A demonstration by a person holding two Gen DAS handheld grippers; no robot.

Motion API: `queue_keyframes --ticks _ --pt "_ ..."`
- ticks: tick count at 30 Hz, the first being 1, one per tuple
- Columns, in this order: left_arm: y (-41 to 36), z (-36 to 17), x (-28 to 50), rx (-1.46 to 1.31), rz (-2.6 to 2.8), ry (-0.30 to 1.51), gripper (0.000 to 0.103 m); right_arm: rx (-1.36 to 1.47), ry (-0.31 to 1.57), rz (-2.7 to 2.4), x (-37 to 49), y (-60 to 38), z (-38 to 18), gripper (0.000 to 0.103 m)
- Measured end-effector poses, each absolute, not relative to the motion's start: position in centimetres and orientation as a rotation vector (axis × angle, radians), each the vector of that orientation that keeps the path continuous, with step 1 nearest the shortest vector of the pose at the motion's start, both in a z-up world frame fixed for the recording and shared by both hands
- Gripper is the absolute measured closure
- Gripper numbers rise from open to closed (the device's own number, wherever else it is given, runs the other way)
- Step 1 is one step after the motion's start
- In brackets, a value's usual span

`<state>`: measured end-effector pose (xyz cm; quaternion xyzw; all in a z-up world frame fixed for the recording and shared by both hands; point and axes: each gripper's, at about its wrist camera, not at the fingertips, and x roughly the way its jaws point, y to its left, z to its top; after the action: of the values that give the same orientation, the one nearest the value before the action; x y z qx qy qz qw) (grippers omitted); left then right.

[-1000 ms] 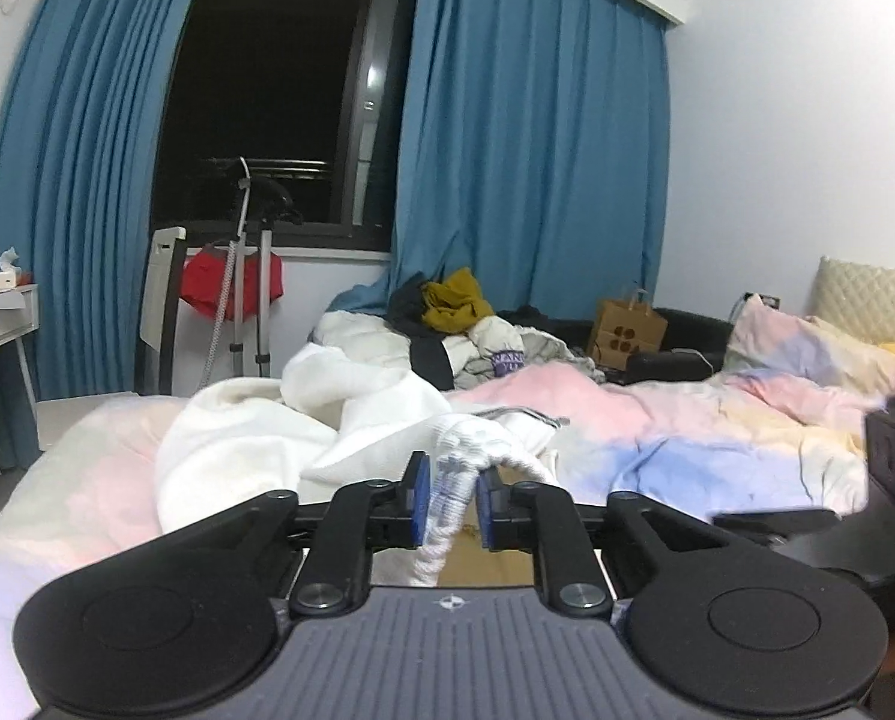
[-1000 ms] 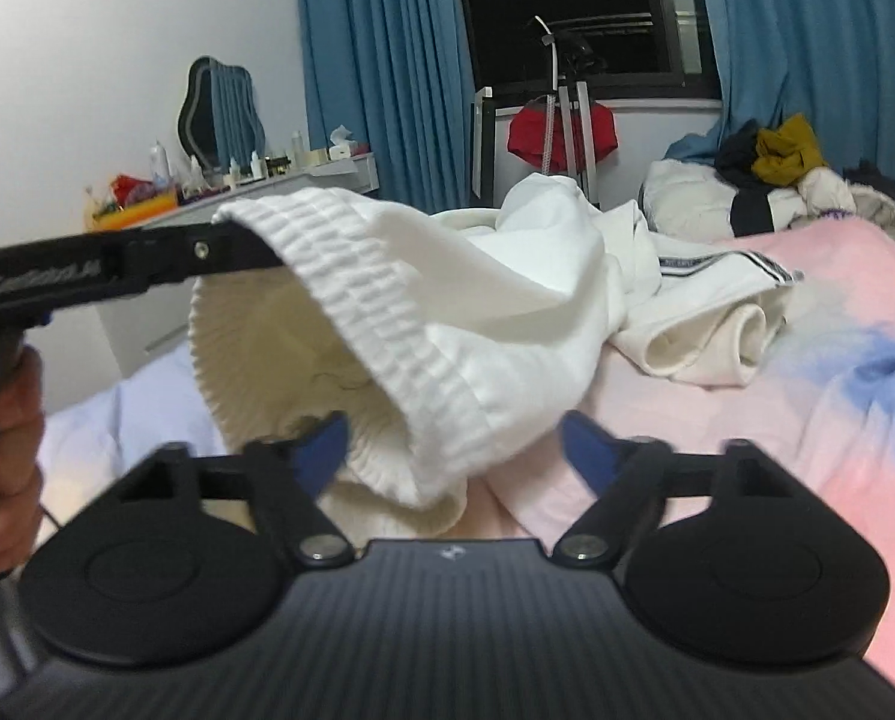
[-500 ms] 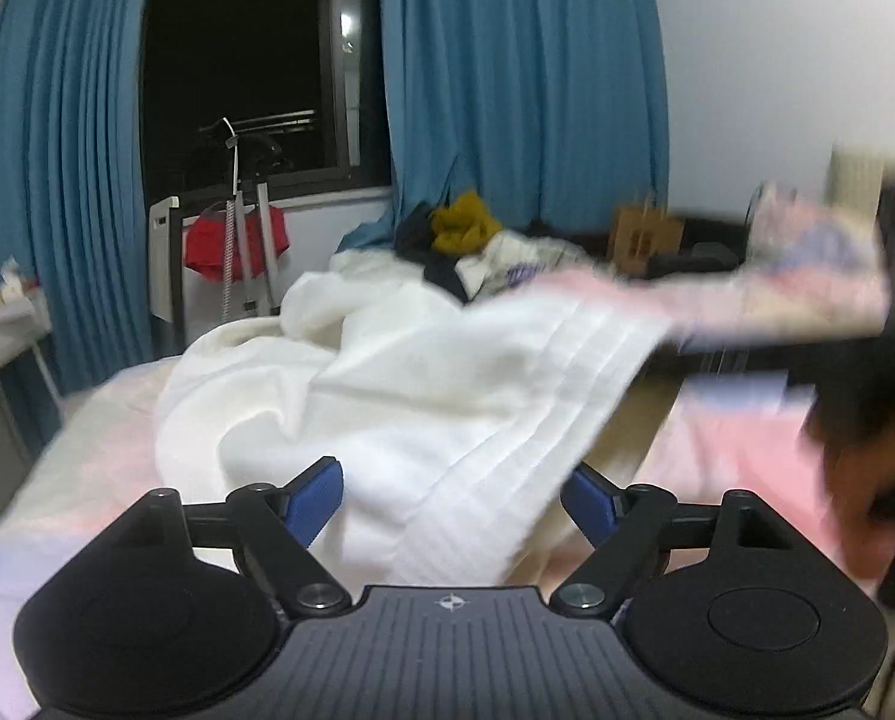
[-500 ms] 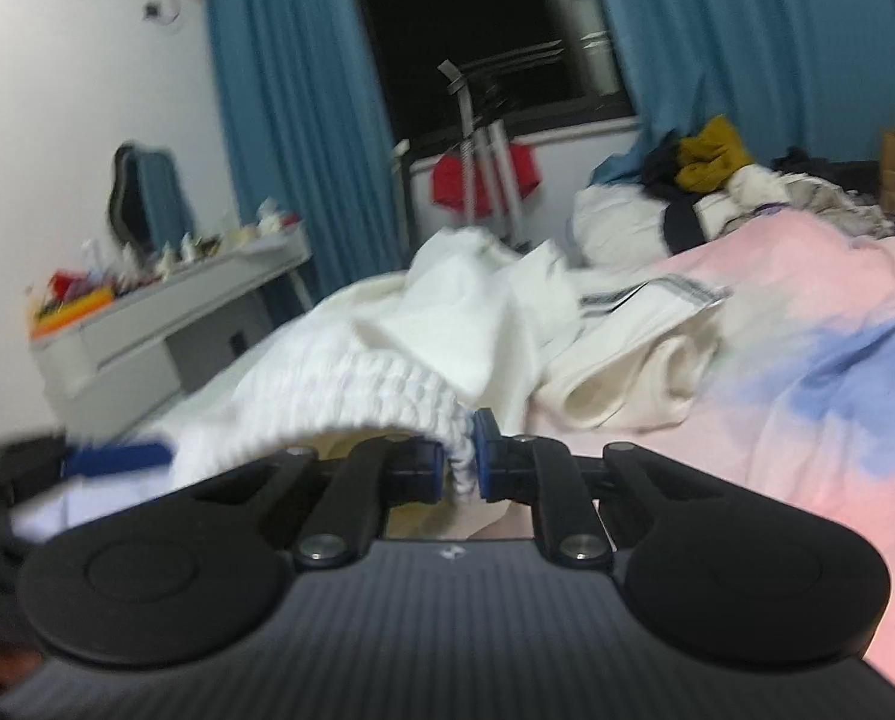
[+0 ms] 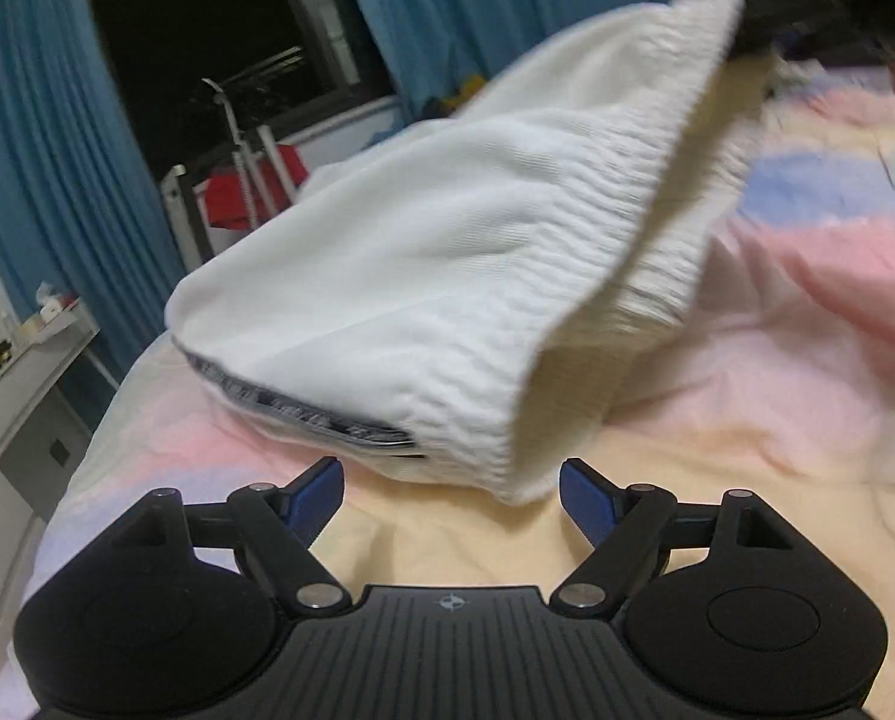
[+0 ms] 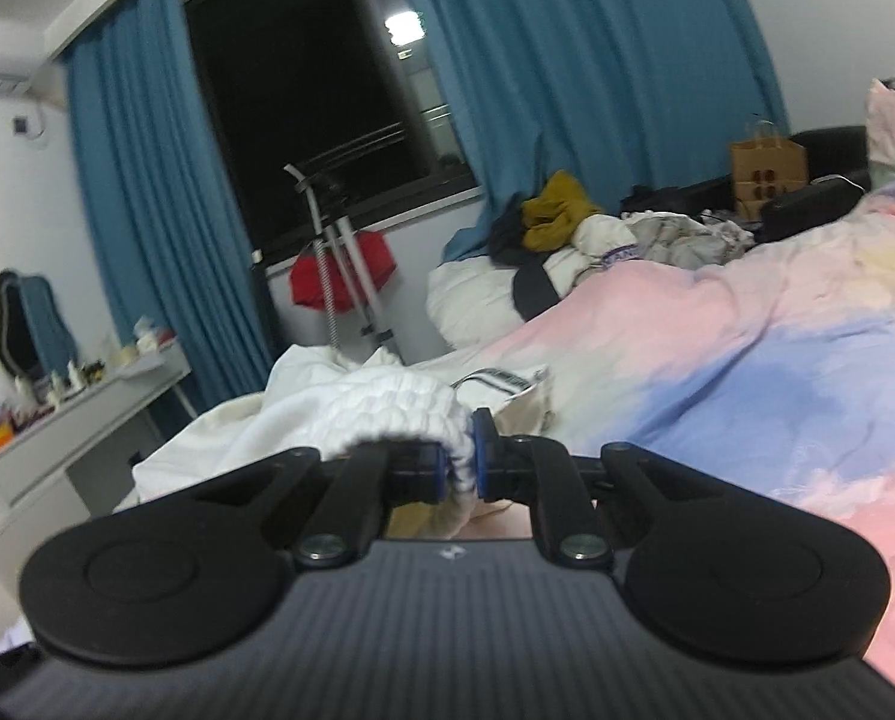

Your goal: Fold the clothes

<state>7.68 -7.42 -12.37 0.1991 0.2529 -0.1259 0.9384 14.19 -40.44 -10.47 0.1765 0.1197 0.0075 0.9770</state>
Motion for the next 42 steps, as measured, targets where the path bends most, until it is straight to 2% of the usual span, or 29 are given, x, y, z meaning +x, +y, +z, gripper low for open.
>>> queue_keyframes --ticks 5,12,13,14,15,17,22,26,36,39,42 --pt "-6.1 -11.1 8.4 0.26 -0.267 0.498 0.022 0.361 0.261 -0.009 14.2 -41.0 -10.9 0.091" --pt "-5.9 -11.9 10.5 0.272 -0.217 0.507 0.023 0.332 0.203 -0.005 13.5 -40.5 -10.4 0.091" --pt "-5.8 -11.7 10.7 0.261 -0.217 0.49 0.034 0.322 0.2 -0.012 13.3 -40.5 -10.5 0.091" --pt "-5.7 -11.6 10.9 0.247 -0.22 0.485 0.055 0.309 0.204 -0.021 13.3 -40.4 -10.6 0.091" --pt "-5.6 -11.3 11.2 0.228 -0.227 0.491 0.064 0.293 0.213 -0.027 13.2 -40.2 -10.8 0.091" --pt "-4.9 -10.3 11.4 0.184 -0.218 0.476 0.09 0.26 0.234 -0.04 13.0 -39.8 -11.3 0.091" --pt "-1.7 -6.3 11.6 0.063 -0.094 0.401 0.095 0.22 0.305 0.04 10.8 -37.0 -11.7 0.091" --pt "3.4 -0.9 13.8 -0.021 -0.009 0.333 0.095 0.231 0.337 0.174 8.8 -33.0 -10.9 0.091" --pt "16.3 14.6 23.7 0.039 0.121 0.226 0.095 0.412 0.267 0.531 9.6 -14.9 -7.9 0.091" --pt "20.0 14.8 27.3 0.164 0.212 0.252 0.095 0.43 0.272 0.642 11.5 -10.2 -8.8 0.091" --pt "24.0 10.7 31.1 0.15 0.29 0.389 0.095 0.39 0.351 0.696 14.0 -6.1 -11.3 0.091"
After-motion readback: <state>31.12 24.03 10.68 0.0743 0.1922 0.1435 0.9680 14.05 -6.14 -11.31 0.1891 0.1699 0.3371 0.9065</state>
